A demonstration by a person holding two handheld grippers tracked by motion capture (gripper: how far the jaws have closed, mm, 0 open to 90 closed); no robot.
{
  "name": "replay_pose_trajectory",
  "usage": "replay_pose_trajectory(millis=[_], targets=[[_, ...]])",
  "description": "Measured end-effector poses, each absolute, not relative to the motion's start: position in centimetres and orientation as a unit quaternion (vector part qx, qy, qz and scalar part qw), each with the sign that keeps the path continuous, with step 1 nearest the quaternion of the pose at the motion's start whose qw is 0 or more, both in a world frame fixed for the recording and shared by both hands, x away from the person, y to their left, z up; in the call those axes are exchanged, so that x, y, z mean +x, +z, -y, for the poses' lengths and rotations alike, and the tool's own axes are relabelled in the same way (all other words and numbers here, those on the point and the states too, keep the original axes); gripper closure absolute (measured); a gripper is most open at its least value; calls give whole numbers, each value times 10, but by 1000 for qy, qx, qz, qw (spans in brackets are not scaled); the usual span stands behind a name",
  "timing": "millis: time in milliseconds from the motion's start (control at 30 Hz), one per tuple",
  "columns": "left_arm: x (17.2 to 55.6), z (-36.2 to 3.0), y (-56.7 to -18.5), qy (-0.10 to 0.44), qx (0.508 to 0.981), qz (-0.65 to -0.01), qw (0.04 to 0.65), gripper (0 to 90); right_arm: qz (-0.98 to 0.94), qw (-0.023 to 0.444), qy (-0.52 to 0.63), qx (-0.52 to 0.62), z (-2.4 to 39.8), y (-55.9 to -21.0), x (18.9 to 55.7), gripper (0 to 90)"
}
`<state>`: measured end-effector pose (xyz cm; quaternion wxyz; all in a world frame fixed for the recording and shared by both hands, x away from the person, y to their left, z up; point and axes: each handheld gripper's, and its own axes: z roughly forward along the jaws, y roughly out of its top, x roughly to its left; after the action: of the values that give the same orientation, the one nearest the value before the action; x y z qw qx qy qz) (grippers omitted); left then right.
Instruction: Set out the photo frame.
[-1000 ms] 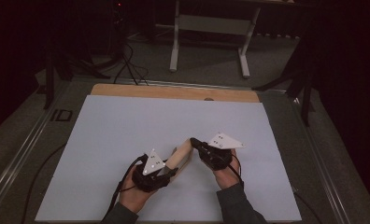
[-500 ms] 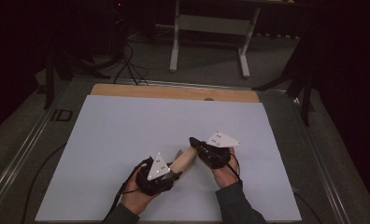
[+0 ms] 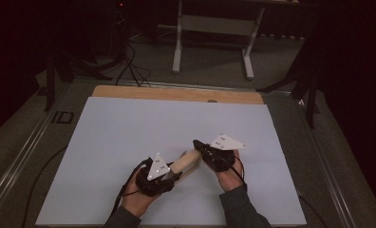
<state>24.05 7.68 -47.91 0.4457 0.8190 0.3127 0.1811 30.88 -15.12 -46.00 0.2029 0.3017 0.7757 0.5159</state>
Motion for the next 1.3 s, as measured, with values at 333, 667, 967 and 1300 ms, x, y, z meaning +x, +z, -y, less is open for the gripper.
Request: replay_pose_trajectory(millis=[333, 667, 967, 1300], targets=[[245, -83, -481, 186, 808, -339, 444, 566, -776, 202, 514, 304, 154, -459, 309, 896], [251, -90, -483, 196, 794, -371, 440, 554, -779, 198, 511, 305, 155, -458, 308, 897], [252, -93, -485, 192, 790, -382, 440, 559, -786, 187, 504, 305, 158, -456, 308, 889], [253, -92, -487, 189, 789, -385, 441, 560, -781, 171, 523, 295, 169, -446, 306, 613]])
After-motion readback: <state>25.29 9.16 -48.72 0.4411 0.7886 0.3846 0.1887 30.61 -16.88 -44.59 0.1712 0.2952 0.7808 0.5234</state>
